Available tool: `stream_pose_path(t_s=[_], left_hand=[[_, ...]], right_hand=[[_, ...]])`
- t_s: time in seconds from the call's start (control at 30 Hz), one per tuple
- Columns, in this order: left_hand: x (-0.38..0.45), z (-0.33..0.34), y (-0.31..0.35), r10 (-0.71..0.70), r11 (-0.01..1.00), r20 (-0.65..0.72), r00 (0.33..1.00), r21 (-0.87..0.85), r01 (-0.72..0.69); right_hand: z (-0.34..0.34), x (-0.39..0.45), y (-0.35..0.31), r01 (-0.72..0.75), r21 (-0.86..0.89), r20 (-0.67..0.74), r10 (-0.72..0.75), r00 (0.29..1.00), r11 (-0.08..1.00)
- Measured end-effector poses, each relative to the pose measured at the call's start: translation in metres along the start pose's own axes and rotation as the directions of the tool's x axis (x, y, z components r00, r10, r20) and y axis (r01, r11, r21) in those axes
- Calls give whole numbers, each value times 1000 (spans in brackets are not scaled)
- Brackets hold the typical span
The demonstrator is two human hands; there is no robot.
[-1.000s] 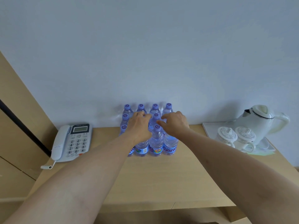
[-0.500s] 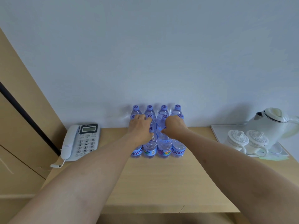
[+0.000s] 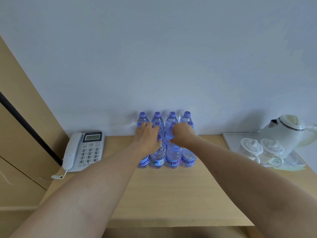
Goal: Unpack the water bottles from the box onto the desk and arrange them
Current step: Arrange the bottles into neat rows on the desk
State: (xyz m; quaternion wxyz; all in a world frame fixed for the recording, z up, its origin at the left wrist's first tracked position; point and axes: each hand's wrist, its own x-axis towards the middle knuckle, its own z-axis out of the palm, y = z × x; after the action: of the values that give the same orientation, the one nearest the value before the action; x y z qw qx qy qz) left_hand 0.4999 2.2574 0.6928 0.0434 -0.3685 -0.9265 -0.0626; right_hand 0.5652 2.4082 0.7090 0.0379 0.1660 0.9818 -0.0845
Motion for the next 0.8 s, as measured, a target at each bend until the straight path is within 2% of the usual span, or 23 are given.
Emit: stream_pose_path(t_s=[0.3, 0.8], left_hand=[[0, 0, -3, -10, 1000, 5, 1000, -16, 10], [-6, 0, -7, 17, 997, -25, 1000, -75, -19]], right_hand=[[2, 0, 0, 43, 2, -16, -43, 999, 999], [5, -11, -2, -8, 83, -26, 11, 1000, 997]])
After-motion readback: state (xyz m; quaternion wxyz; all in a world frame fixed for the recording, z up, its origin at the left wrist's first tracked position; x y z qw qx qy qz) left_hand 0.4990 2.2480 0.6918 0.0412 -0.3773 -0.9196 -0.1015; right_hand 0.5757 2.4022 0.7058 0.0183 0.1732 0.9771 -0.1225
